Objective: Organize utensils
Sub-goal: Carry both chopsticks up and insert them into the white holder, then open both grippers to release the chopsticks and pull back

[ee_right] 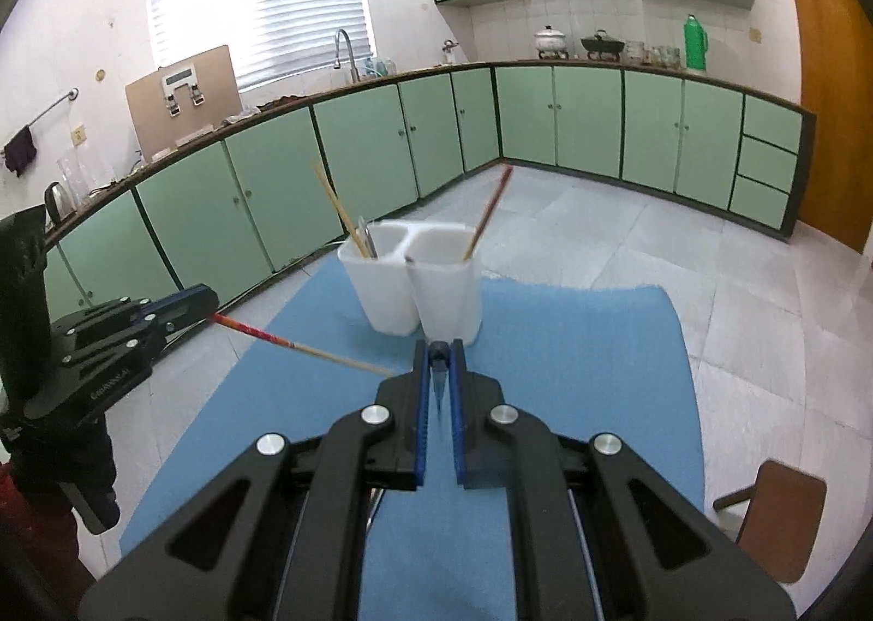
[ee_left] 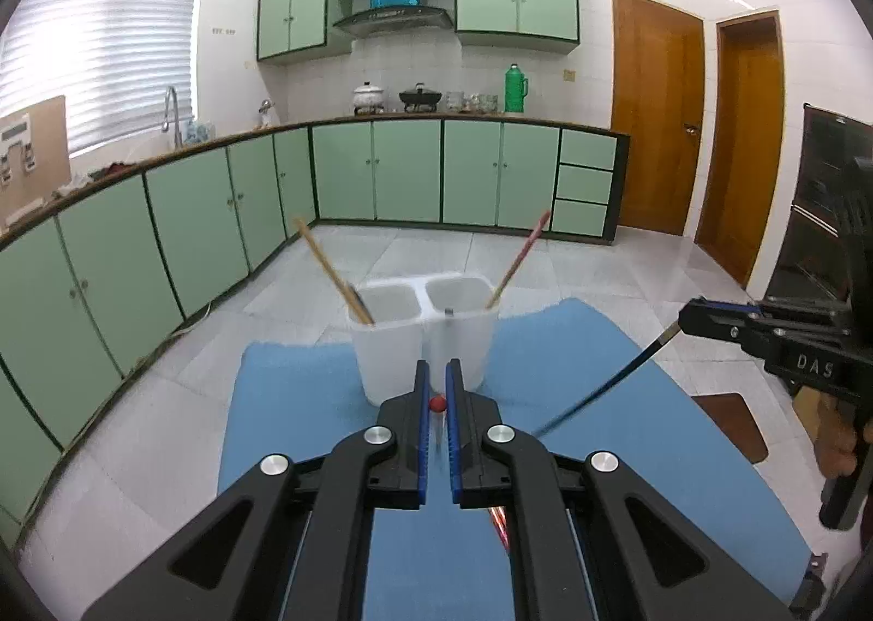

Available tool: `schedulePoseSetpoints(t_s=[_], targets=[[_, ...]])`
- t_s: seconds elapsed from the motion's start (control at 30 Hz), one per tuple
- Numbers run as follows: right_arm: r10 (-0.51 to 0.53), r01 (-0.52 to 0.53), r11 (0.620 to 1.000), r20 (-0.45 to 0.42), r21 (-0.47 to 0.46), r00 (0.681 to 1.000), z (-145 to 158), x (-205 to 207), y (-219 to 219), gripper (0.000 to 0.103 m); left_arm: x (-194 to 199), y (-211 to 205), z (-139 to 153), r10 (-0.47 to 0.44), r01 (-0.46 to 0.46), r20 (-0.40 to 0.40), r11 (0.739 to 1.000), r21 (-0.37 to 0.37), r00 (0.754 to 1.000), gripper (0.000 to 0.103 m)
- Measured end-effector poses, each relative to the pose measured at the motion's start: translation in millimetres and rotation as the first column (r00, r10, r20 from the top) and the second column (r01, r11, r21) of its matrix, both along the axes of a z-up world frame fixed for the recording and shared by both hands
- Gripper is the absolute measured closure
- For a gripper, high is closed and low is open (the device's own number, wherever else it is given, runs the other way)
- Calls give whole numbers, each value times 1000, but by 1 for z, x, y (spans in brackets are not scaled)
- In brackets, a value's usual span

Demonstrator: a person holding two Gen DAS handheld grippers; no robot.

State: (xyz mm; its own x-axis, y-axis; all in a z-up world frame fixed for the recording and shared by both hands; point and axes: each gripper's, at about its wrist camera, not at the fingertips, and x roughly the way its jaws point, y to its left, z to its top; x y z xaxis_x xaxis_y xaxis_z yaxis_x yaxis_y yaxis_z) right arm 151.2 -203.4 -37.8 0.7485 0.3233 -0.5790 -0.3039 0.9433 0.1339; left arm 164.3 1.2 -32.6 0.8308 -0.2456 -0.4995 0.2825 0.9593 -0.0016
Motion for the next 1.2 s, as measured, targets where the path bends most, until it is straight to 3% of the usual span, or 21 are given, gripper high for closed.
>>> schedulePoseSetpoints(t_s=[0.47,0.67,0.9,1.07,1.2], targets=[[94,-93,995,62,-19,994,64,53,9,97,29,0,43,-39,41,83,999,-17,996,98],[120,-121,993,123,-2,985,104,77,14,97,40,-5,81,-55,57,179,998,-6,982,98],[120,-127,992,210,20,970,146,110,18,97,70,-13,127,-39,44,323,999,-10,946,98],[89,-89,996,235,-12,968,141,144,25,97,105,-19,115,-20,28,326,999,-18,945,98],[69,-67,998,197,-13,978,115,168,26,97,133,-19,86,-9,13,254,1000,-16,967,98]])
